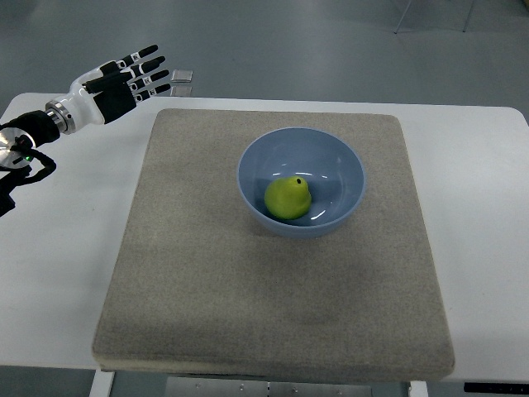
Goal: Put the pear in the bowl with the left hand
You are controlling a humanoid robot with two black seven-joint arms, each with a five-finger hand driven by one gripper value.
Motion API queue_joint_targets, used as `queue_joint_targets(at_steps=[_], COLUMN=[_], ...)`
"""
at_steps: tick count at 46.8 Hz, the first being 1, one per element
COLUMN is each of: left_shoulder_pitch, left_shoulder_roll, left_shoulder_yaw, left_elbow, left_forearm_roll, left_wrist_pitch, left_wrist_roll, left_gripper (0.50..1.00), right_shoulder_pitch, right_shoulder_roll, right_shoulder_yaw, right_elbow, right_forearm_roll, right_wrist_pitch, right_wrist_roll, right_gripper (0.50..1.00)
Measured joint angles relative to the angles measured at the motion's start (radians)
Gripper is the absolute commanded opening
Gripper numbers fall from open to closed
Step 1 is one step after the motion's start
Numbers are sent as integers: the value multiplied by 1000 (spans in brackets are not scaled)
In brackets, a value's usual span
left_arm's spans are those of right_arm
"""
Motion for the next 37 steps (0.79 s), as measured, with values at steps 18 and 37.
queue_joint_targets(at_steps=[18,37], left_shoulder_pitch=[50,46], left_shoulder_roll=[-9,-8], left_shoulder_yaw=[-123,-259], left_elbow=[19,36], left_forearm_roll=[-4,0], left_wrist_pitch=[0,0], left_wrist_roll=[84,62], left_gripper=[994,994], right_shoulder_pitch=[0,0], right_shoulder_roll=[0,0], right_shoulder_yaw=[0,0], right_elbow=[0,0], right_forearm_roll=[0,0], right_wrist_pitch=[0,0], right_wrist_roll=[0,0], right_gripper=[926,926])
